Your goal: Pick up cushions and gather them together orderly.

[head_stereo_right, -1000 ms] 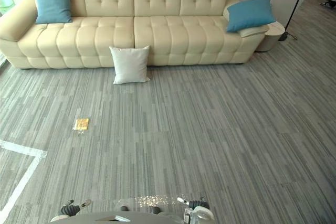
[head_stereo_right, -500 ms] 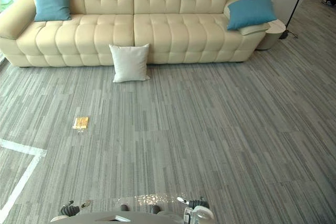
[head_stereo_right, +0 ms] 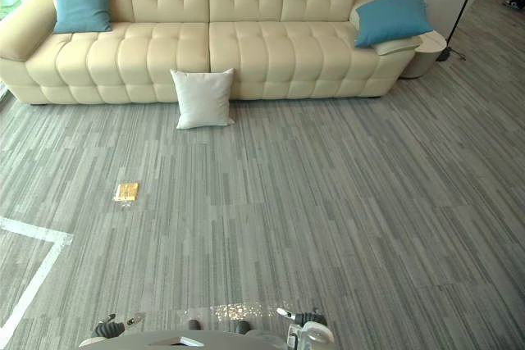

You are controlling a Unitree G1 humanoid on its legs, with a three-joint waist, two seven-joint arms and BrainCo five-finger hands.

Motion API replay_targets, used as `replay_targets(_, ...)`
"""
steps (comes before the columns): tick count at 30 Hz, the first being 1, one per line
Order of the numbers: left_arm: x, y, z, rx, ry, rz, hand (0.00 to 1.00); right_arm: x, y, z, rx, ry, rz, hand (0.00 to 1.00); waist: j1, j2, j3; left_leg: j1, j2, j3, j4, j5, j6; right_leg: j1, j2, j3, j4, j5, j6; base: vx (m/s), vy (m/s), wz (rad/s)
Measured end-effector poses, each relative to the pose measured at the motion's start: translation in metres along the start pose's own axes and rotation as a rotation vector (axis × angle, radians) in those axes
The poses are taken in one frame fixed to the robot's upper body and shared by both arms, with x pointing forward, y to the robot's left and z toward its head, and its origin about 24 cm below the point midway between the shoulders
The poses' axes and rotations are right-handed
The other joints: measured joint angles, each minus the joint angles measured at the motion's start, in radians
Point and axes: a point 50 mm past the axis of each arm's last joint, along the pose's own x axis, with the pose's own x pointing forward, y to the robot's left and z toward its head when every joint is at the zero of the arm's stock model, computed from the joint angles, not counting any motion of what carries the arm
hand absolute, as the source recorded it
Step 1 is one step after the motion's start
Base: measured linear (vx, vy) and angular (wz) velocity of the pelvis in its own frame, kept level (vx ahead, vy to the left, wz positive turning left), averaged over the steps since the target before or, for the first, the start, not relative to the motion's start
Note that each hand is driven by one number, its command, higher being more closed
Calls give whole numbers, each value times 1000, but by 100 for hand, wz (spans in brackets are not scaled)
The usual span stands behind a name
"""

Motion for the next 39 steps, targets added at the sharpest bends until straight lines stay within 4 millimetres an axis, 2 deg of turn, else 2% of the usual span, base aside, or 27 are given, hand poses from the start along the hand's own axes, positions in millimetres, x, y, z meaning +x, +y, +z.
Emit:
replay_targets(28,0,2,0,3,2,4,0,0,2,1,-1,1,29,0,5,-8,1,-37,0,25,0,-9,11,-46,0,15,0,1,0,-5,-3,-1)
replay_targets(32,1,4,3,2,-11,10,0,0,3,2,-1,4,33,0,16,-10,2,-61,-1,58,7,-28,19,-90,-1,45,24,-13,15,-15,8,-22)
replay_targets(34,1,5,4,2,-16,12,0,1,5,6,4,-1,37,0,14,-15,10,-83,0,76,52,-65,34,-133,-8,57,104,-55,25,49,48,-18)
replay_targets(35,1,7,6,0,-23,16,0,1,4,6,16,1,35,0,15,-20,17,-102,-1,82,111,-109,39,-165,-19,59,193,-103,40,80,58,-13)
replay_targets(36,1,5,7,-5,-23,12,0,0,6,5,24,2,37,0,15,-18,20,-109,1,83,154,-144,52,-194,-27,50,274,-128,67,89,72,-17)
replay_targets(37,1,2,7,-10,-25,5,0,1,4,7,26,-4,33,0,17,-11,28,-112,8,85,178,-167,59,-223,-29,31,361,-134,73,64,78,-9)
replay_targets(38,1,-1,10,-14,-31,-2,0,1,1,13,31,-35,25,0,18,5,39,-109,22,83,226,-206,62,-303,-37,-3,556,-142,70,124,111,-4)
replay_targets(39,2,0,14,-15,-41,0,0,0,-1,15,34,-55,20,0,16,10,44,-105,24,81,268,-243,65,-380,-65,-35,732,-146,40,167,104,3)
